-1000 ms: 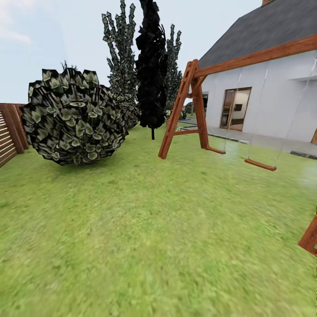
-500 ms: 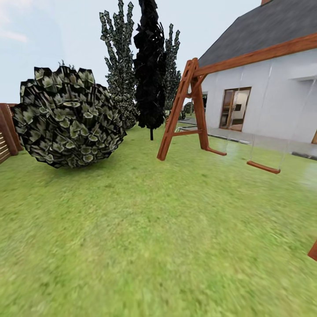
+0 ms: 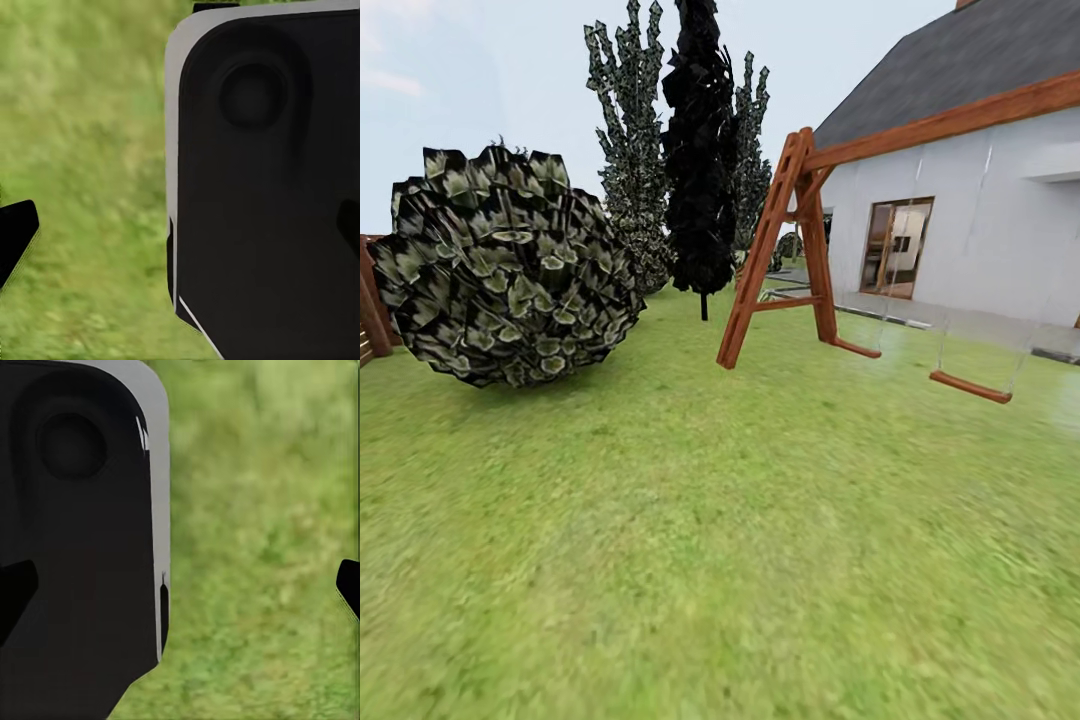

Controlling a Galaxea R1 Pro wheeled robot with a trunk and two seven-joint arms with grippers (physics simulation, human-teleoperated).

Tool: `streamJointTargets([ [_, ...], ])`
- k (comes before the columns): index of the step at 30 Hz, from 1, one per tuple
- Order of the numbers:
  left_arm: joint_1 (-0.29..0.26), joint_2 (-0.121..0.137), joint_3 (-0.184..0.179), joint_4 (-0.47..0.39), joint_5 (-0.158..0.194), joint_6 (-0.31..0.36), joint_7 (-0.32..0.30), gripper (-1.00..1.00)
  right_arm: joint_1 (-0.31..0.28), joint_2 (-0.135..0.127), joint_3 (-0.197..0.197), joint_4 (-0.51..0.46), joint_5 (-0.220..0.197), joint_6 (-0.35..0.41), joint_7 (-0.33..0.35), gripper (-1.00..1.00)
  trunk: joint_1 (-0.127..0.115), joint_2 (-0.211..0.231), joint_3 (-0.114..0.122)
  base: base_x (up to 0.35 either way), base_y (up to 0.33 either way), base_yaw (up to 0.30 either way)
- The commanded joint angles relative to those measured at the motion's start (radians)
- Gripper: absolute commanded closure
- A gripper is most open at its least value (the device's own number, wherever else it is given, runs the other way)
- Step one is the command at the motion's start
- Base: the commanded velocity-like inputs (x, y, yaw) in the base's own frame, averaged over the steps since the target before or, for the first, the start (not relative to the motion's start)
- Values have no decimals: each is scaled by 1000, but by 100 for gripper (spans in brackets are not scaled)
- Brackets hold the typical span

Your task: Take the three Easter eggs out of the wicker basket on the lawn in the garden, then place them on the lawn next to a single tree (choose any tree) so that all three eggs are next to the same tree and none are left in the basket.

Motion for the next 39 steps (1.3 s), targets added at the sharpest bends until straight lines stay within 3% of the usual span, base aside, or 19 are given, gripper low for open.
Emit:
streamJointTargets([
  [1, 1, 0, 0, -2, 0, 1, -1, -100, -1, 0, 1, 2, 0, 0, -1, -100, 1, 0, -1, 335, 0, 0],
  [39, 1, 0, 0, -3, 0, 1, 0, -100, -1, 0, 0, 2, 0, 1, -2, -100, 1, 0, -1, 335, 0, 0],
])
